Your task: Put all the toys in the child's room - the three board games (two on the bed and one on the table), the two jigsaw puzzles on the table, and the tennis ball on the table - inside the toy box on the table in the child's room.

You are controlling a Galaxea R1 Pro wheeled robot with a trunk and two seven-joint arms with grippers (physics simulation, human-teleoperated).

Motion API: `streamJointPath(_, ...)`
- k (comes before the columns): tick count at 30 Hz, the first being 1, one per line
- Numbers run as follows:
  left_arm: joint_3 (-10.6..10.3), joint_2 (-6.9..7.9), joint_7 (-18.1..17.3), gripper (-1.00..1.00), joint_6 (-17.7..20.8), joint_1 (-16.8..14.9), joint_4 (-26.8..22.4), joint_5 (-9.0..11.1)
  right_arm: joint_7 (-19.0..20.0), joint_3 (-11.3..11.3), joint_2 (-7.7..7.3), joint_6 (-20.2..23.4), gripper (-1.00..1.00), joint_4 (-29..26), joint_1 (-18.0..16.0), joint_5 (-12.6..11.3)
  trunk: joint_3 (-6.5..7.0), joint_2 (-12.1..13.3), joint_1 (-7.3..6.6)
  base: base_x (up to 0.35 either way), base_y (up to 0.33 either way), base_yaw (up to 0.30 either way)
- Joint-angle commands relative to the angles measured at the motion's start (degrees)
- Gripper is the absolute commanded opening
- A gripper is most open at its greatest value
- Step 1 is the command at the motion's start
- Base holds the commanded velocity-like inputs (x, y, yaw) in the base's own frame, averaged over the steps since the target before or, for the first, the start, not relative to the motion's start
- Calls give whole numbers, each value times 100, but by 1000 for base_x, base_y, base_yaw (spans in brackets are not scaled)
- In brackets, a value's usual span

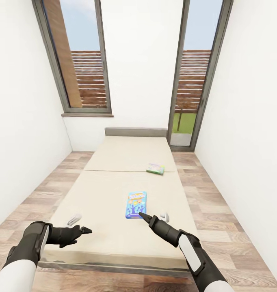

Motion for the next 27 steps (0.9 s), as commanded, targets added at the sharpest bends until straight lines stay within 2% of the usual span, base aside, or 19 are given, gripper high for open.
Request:
streamJointPath(1,21,-2,-57,100,27,-6,-4,-64,-9,-1,2,40,-100,-2,-3,-41,11,37,-22,0,0,120)
streamJointPath(6,19,1,-20,100,-18,-6,-4,-101,-16,6,5,40,-100,-2,-4,-21,101,237,-132,0,0,221)
streamJointPath(12,23,-12,411,100,-70,-6,-4,-168,-18,16,13,40,-100,-2,-3,11,209,478,-264,-61,0,276)
streamJointPath(19,16,-16,590,100,-128,-6,-4,-175,-18,30,14,40,-100,-2,-1,16,335,759,-417,-129,0,285)
streamJointPath(24,20,-40,1271,100,-307,-6,-4,-159,-18,34,14,40,-100,-2,-1,16,424,959,-527,-10,0,288)
streamJointPath(27,23,-47,1500,100,-411,-6,-4,-160,-18,34,14,40,-100,-2,-3,16,478,1079,-593,-2,0,288)
